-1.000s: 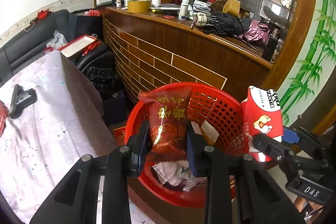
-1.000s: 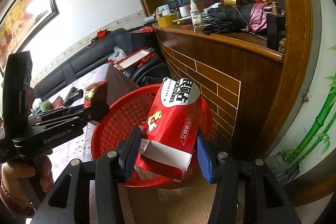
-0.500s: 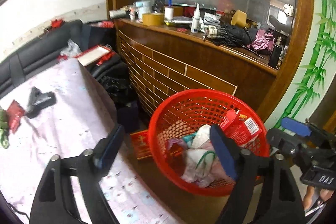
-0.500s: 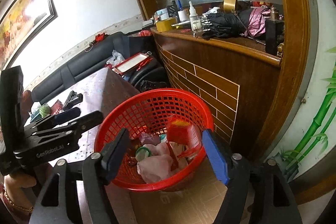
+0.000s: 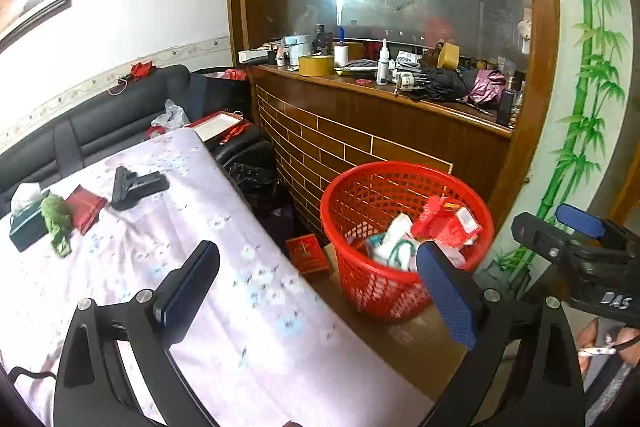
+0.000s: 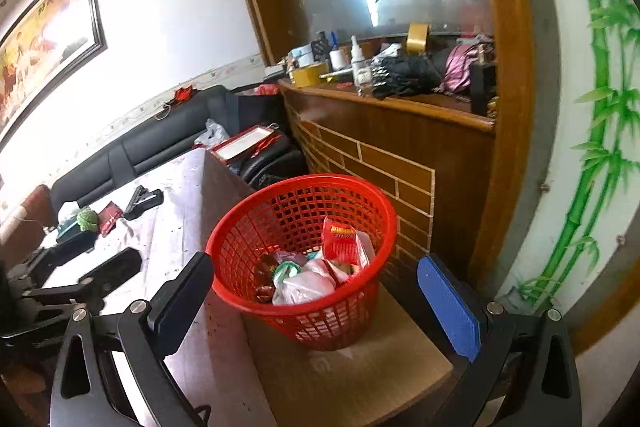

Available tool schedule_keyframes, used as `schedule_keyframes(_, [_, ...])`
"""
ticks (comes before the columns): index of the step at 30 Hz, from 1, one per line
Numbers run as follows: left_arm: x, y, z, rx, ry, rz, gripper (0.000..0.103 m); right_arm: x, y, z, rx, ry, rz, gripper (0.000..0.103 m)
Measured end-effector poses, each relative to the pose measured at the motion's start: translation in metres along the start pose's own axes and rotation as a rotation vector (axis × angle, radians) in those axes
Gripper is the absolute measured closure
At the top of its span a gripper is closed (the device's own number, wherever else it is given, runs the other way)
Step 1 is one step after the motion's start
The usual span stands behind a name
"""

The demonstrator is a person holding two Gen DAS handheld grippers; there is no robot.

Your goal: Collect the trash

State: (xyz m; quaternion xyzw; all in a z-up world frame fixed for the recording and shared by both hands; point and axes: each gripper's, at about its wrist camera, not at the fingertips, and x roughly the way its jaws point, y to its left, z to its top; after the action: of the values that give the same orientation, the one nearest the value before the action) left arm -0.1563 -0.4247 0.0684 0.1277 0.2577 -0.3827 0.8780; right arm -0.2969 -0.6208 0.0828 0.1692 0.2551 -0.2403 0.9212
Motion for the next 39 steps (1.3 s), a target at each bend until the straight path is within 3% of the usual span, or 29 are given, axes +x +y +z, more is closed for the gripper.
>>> schedule_keyframes(9, [-0.066, 0.001, -0.033, -0.021, -0.056, -0.041, 0.000, -0.066, 0.033, -0.029, -0.117, -0.116, -0.110, 0.000])
schedule_keyframes(19, [-0.110, 0.003, -0.057, -0.020, -0.110, -0.048, 0.000, -0.121, 0.040, -0.056, -0.099, -0.149, -0.154, 0.000])
schedule_keyframes(27, [-0.123, 0.010, -0.064, -0.045, -0.140, 0.011, 0.000, -0.136, 0.041, -0.065, -0.104, -0.149, -0.168, 0.000])
schedule_keyframes(39, [-0.120, 0.004, -0.069, -0.018, -0.135, -0.010, 0.000, -0.133, 0.042, -0.071, -0.100, -0.146, -0.140, 0.000])
